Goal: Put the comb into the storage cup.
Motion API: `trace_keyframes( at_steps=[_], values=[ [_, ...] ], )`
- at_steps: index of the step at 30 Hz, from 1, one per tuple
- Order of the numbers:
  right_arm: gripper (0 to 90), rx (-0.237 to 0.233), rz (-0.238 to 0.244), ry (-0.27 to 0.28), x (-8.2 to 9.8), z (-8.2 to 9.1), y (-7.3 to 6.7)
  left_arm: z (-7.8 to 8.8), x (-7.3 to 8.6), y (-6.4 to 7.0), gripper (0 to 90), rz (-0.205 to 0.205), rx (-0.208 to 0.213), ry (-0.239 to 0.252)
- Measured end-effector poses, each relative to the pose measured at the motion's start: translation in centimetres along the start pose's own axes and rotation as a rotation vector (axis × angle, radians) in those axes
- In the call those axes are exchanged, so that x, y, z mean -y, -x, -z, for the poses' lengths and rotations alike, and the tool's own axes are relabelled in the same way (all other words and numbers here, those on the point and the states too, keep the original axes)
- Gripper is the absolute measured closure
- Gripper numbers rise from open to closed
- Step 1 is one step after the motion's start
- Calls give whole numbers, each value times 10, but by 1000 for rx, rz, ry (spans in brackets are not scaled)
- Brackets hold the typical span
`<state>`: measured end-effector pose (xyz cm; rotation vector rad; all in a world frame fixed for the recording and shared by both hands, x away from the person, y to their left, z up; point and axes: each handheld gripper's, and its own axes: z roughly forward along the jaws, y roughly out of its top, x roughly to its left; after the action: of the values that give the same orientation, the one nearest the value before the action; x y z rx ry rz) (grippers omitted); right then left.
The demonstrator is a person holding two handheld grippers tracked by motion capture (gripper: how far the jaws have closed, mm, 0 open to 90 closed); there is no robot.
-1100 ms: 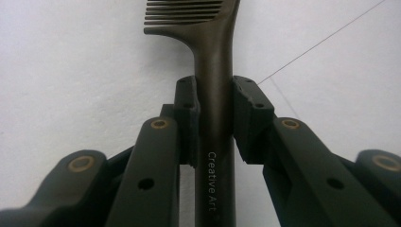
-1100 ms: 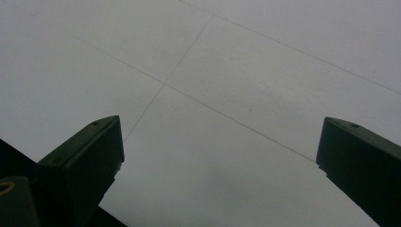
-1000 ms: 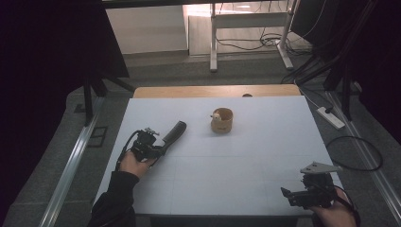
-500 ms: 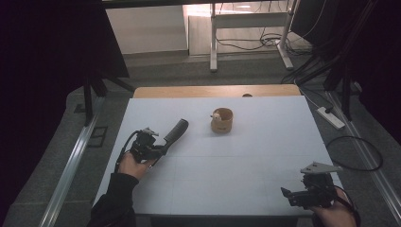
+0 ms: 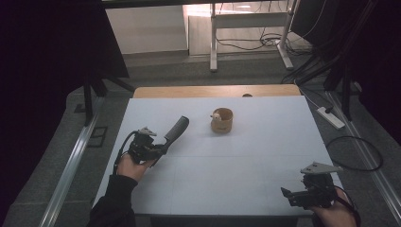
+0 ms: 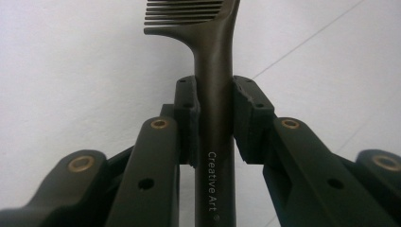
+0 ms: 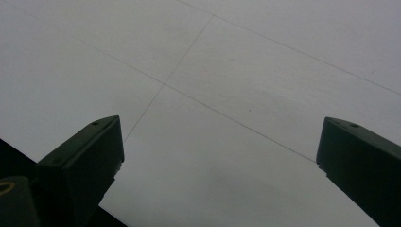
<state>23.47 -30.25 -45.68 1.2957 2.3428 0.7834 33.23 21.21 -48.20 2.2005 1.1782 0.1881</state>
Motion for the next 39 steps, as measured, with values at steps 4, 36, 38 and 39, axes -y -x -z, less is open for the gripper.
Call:
trace_keyframes(
  at_steps=[4, 36, 38, 39],
  values=[
    [22, 0, 1, 1, 0, 0, 0, 4, 0, 2, 718, 1, 9, 21],
    [22, 2, 5, 12, 0, 1, -1, 29, 11, 35, 718, -63, 47, 156],
    [22, 2, 5, 12, 0, 2, -1, 30, 11, 40, 718, -73, 54, 165],
    [22, 2, 5, 12, 0, 2, -1, 30, 11, 40, 718, -73, 54, 165]
  ],
)
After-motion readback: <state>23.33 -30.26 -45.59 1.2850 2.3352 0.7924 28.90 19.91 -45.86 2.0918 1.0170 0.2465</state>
